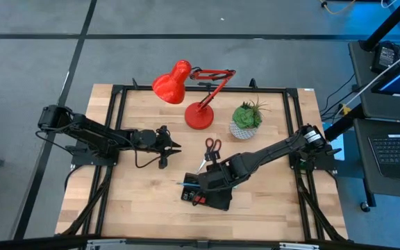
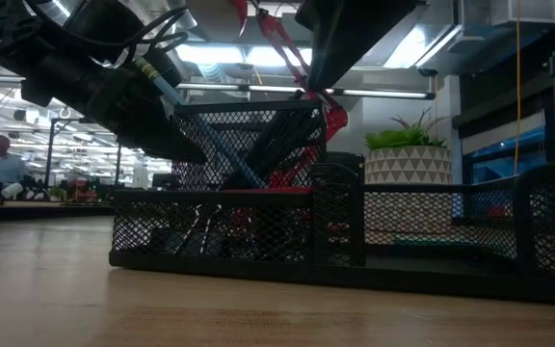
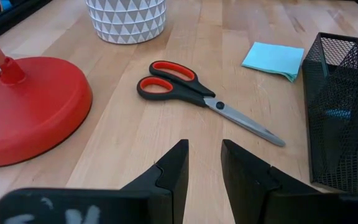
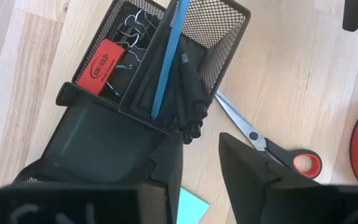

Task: Pick and place office supplies into organizer
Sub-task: Put the black scissors into the black desk organizer

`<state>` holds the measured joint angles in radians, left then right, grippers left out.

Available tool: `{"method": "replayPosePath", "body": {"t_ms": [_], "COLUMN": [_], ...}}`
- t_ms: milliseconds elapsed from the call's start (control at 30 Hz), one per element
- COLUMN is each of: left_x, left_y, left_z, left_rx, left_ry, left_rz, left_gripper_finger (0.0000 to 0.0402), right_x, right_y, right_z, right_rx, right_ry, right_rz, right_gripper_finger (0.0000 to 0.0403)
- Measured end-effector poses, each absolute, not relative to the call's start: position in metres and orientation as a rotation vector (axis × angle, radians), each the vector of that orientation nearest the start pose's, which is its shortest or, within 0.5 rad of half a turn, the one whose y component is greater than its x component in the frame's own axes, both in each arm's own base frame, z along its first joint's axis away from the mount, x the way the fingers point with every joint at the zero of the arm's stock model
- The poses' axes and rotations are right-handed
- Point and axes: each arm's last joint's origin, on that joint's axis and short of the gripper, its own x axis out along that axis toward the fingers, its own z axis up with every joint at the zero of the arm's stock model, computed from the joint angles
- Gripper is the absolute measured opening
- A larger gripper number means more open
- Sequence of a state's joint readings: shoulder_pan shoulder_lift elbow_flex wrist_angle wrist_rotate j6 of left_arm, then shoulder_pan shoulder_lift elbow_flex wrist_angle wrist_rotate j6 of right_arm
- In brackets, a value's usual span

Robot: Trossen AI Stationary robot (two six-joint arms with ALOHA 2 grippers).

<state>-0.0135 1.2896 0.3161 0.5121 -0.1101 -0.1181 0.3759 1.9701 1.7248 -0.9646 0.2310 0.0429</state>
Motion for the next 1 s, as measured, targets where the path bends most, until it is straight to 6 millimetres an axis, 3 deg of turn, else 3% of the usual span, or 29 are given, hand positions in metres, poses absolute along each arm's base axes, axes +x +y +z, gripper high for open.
{"method": "replayPosePath", "body": {"t_ms": [333,633,800,1000], "left_x": [0.221,0.221,0.220,0.219], "left_y": [0.000,0.000,0.000,0.000], "left_z": [0.145,0.145,0.145,0.143], "left_rx": [-0.088,-0.090,-0.090,-0.088], "left_ry": [0.455,0.456,0.459,0.480], "left_rz": [0.122,0.123,0.123,0.124], "left_gripper_finger": [0.0088,0.0088,0.0088,0.0088], "right_x": [0.374,0.341,0.326,0.318], "right_y": [0.143,0.140,0.130,0.107], "right_z": [0.263,0.313,0.338,0.352], "right_rx": [-0.340,-0.351,-0.371,-0.418], "right_ry": [1.185,1.104,1.040,1.040], "right_rz": [0.105,0.144,0.164,0.159], "right_gripper_finger": [0.0127,0.0124,0.0124,0.0124]}}
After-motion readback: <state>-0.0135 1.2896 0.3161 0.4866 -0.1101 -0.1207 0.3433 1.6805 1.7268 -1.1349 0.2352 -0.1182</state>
